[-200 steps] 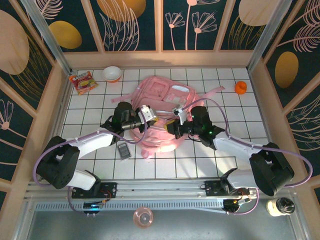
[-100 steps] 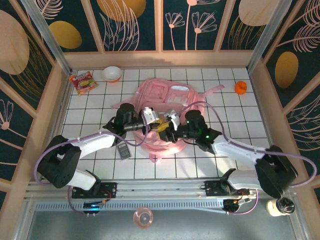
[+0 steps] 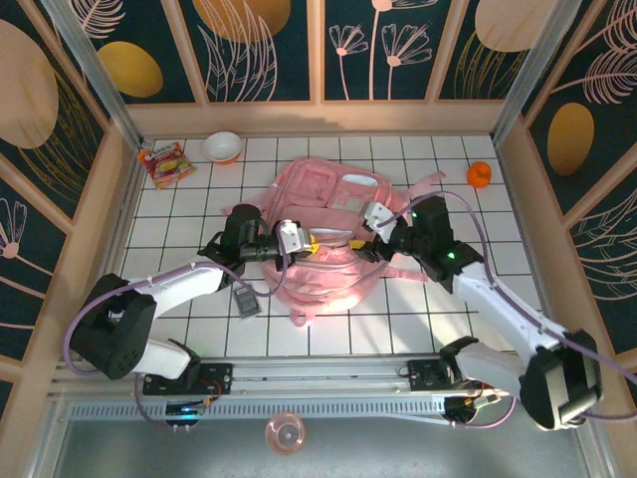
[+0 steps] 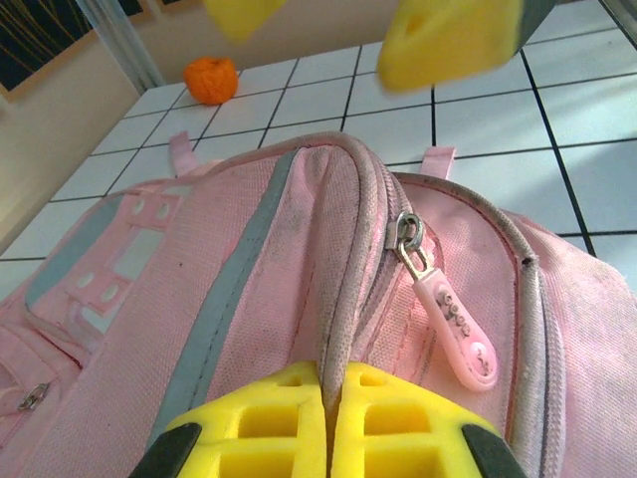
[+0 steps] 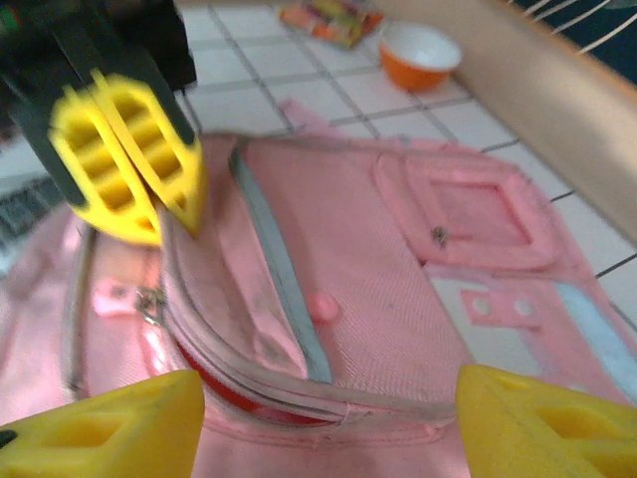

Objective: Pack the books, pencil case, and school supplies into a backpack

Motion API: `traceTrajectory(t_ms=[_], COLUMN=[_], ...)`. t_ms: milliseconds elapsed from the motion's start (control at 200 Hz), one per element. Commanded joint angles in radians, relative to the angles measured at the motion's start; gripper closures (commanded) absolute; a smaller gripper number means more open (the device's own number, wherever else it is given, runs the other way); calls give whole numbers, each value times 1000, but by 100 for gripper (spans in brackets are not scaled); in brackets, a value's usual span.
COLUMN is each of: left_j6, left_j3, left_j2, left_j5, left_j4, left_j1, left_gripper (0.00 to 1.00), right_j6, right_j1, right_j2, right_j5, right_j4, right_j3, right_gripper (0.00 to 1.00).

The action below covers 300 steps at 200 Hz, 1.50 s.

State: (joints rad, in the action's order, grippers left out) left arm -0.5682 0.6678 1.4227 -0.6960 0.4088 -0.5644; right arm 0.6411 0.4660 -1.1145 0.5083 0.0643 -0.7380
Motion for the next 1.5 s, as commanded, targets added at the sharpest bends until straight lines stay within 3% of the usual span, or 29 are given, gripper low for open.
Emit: traceTrajectory(t_ms=[0, 130, 240, 280, 395, 470, 565, 656, 786, 916, 1086, 1496], left_j6=[-76, -94, -91, -82, -8, 82, 306, 518, 801, 1014, 1019, 883], left_j3=[48, 52, 52, 54, 51, 30, 22, 43, 73, -5, -42, -2], left_j2=[-44, -50, -51, -49, -56, -88, -152, -221, -305, -364, -368, -227], left_j5=[-117, -120, -112, -101, -71, -46, 35, 116, 282, 242, 252, 288], left_j4=[10, -13, -13, -13, 12, 42, 40, -91, -343, -391, -405, -312], left_j1=[0, 0, 1, 2, 5, 5, 5, 4, 0, -36, -98, -98], left_gripper=[100, 100, 100, 100, 100, 97, 78, 64, 62, 54, 43, 36], right_j6=[180, 217, 248, 249, 222, 159, 64, -33, -95, -112, -117, -115], right_j1=[-3, -2, -2, -2, -2, -1, 18, 44, 76, 121, 137, 146], right_j2=[-79, -155, -209, -225, -224, -200, -161, -132, -132, -147, -162, -172], right_j5=[80, 125, 162, 173, 188, 185, 167, 124, 63, 51, 58, 111], right_j4=[55, 22, 43, 46, 48, 7, -69, -156, -188, -174, -155, -164], right_j3=[-70, -100, -126, -133, -138, -114, -67, -27, -14, -28, -56, -69], right_gripper=[33, 35, 44, 54, 100, 100, 100, 100, 100, 100, 100, 100])
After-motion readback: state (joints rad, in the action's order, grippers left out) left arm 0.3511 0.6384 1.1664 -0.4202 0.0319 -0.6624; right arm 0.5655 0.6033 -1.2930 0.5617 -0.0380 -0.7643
